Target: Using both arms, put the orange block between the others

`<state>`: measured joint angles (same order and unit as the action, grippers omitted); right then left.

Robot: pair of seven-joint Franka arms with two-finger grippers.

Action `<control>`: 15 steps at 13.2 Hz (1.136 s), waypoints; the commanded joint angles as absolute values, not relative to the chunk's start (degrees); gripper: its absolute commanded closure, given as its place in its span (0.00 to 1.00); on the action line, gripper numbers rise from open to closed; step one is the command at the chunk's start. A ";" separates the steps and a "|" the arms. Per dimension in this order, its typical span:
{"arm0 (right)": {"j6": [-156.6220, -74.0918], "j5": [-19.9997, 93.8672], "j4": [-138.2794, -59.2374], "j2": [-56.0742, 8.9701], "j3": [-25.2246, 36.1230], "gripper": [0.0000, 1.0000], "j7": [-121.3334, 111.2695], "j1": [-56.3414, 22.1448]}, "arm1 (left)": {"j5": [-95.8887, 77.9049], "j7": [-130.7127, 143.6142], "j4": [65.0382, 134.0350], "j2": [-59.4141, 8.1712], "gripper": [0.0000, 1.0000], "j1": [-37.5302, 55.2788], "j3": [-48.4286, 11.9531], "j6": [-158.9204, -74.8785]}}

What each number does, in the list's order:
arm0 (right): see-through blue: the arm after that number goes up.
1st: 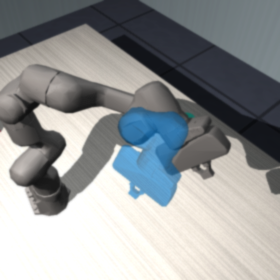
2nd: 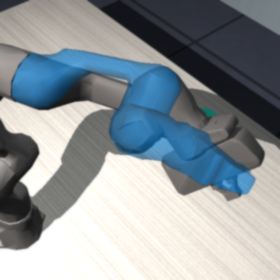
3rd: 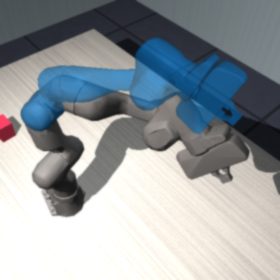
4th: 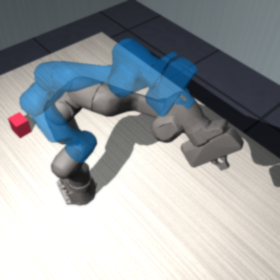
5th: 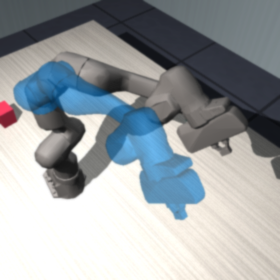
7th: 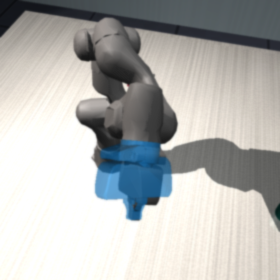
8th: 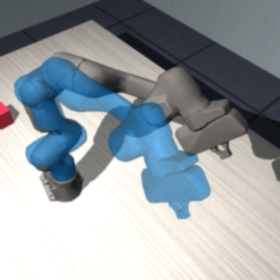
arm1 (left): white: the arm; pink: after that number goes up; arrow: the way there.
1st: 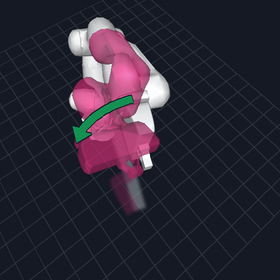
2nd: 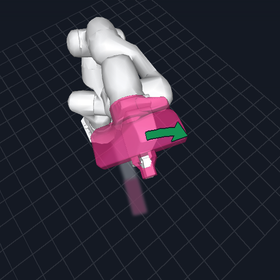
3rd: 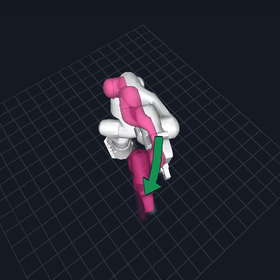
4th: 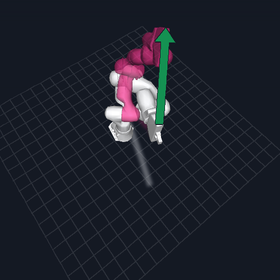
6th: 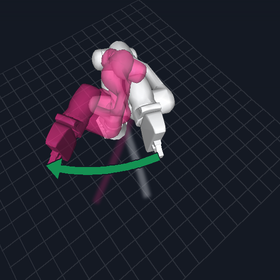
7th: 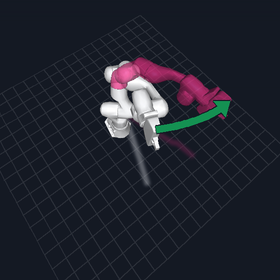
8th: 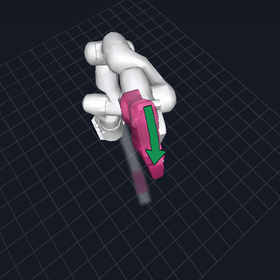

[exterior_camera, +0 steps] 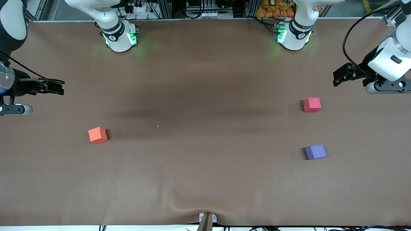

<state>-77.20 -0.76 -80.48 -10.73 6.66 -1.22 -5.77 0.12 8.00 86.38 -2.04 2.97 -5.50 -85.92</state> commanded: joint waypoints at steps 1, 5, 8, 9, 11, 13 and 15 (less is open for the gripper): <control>-76.46 -1.85 -80.16 -10.02 6.06 0.00 -2.29 -4.75 | 1.49 7.83 86.04 -2.20 0.00 2.81 -5.80 -86.22; -76.46 -1.76 -79.98 -10.02 6.06 0.00 -2.29 -4.57 | 1.49 8.17 86.04 -2.29 0.00 2.90 -5.89 -86.22; -76.38 -1.58 -78.67 -10.11 6.06 0.00 -2.29 -4.57 | 1.67 8.09 86.31 -2.64 0.00 3.34 -5.89 -86.13; -76.38 -1.15 -78.58 -10.11 6.06 0.00 -2.29 -4.57 | 1.93 7.91 86.13 -2.81 0.00 3.51 -5.89 -86.22; -75.42 -0.97 -78.49 -10.19 6.06 0.00 -2.20 -4.48 | 2.29 7.91 85.96 -2.90 0.00 3.60 -5.89 -86.22; -75.50 -0.97 -77.96 -10.46 5.89 0.00 -2.20 -4.66 | 2.11 7.82 86.04 -2.81 0.00 2.99 -6.06 -86.22; -77.16 -0.79 -78.31 -11.33 5.80 0.00 -2.29 -4.39 | 1.85 7.82 86.13 -2.90 0.00 2.99 -5.98 -86.22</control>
